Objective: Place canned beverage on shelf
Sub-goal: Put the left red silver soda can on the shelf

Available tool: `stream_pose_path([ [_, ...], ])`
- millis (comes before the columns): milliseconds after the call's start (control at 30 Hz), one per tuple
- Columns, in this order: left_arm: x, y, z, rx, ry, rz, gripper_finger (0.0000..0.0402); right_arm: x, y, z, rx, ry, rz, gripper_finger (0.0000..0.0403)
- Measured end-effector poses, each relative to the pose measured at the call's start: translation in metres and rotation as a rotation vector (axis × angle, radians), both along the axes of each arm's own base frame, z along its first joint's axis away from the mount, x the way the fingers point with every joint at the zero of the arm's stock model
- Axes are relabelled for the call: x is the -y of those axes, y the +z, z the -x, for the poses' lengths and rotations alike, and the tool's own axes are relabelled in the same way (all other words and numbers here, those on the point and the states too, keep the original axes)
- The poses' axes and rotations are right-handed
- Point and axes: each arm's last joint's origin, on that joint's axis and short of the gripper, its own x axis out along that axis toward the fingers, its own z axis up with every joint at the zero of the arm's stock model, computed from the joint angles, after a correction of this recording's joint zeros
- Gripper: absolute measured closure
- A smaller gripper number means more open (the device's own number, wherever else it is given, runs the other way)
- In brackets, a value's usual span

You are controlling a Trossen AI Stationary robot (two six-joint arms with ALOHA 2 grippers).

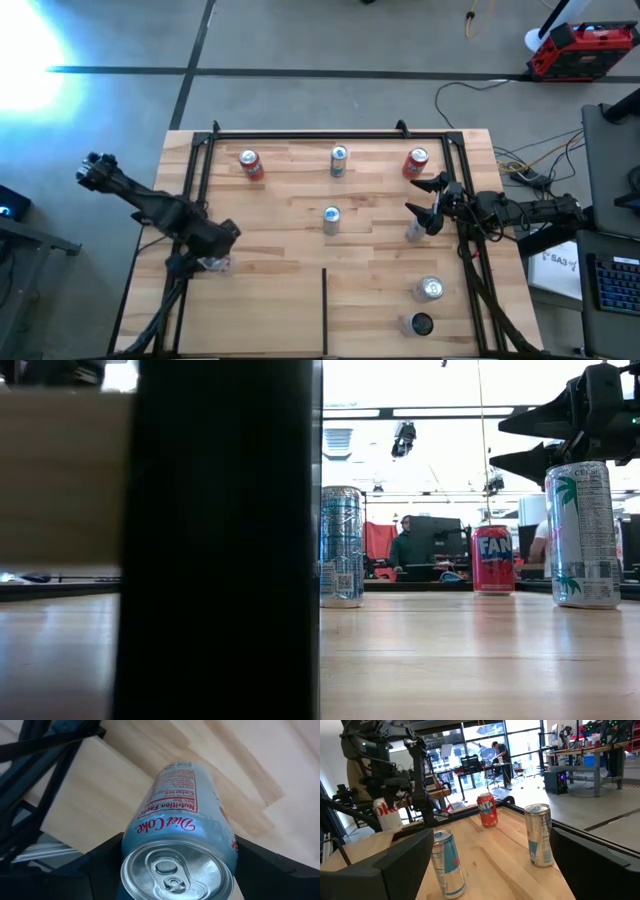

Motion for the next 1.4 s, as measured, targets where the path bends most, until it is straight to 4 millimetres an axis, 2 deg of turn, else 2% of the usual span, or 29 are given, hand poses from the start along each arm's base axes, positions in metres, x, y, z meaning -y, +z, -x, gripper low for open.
stream_pose_path([
  [300,0.015,-0.003,0.009,-0.044,-0.095,0.018,0.0106,0.000,0.000,0.000,0.000,0.000,0.000,0.0021],
  [700,0.051,-0.012,0.016,-0.078,-0.179,0.023,0.0106,0.000,0.000,0.000,0.001,0.000,-0.001,0.0021],
  [1400,0.071,-0.019,0.024,-0.039,-0.401,-0.007,0.0104,0.000,0.000,0.000,0.000,0.000,-0.001,0.0021],
])
